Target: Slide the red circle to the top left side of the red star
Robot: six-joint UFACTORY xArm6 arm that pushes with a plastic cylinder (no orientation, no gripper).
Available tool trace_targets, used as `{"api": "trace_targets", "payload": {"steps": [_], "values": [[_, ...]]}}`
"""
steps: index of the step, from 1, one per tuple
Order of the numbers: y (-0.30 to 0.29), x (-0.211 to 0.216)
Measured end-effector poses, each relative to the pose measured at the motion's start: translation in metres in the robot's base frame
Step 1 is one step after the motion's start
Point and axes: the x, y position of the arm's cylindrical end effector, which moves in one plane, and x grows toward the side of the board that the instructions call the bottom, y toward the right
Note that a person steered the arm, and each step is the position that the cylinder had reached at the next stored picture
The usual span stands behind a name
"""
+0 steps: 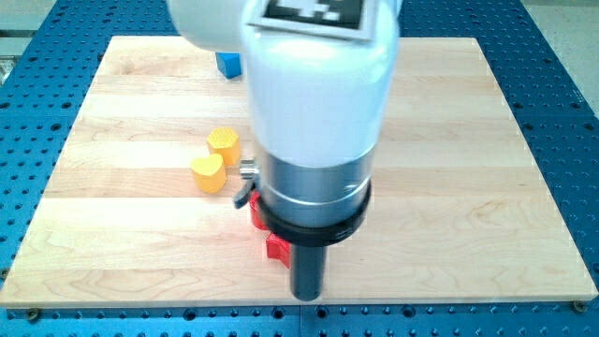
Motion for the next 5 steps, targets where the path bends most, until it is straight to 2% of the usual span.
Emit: {"api": "trace_targets", "payload": {"steps": [1, 2, 3, 4, 5], "values": [[-0.002, -0.006], [-0.049, 0.004], [-0.055, -0.035], [0.012, -0.034], [0.049, -0.03]]}}
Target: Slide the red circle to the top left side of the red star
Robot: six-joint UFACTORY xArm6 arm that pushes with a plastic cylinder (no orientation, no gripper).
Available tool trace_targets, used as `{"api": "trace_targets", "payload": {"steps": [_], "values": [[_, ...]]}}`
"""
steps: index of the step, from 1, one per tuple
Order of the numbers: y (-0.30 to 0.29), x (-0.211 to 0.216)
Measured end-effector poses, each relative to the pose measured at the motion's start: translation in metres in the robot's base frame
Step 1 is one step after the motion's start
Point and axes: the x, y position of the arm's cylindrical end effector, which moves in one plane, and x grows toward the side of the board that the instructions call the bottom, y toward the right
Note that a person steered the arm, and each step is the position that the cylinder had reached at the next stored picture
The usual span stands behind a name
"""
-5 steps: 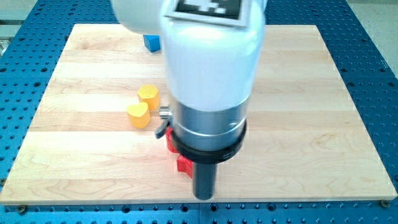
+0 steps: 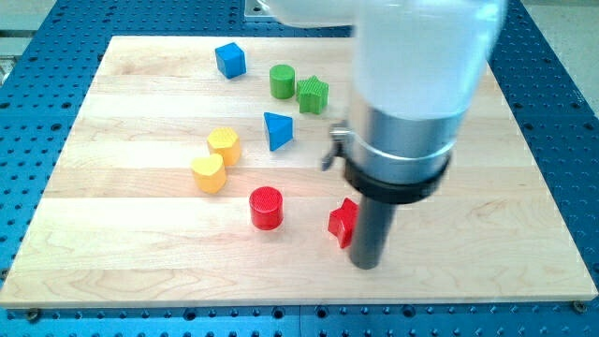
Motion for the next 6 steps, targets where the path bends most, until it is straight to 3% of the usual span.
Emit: {"api": "trace_targets", "payload": {"steps": [1, 2, 3, 4, 5, 6], "values": [[-0.112, 0.0], [-0.124, -0.041], [-0.122, -0.051], [-0.042, -0.05], [-0.107, -0.075], [-0.069, -0.083]]}}
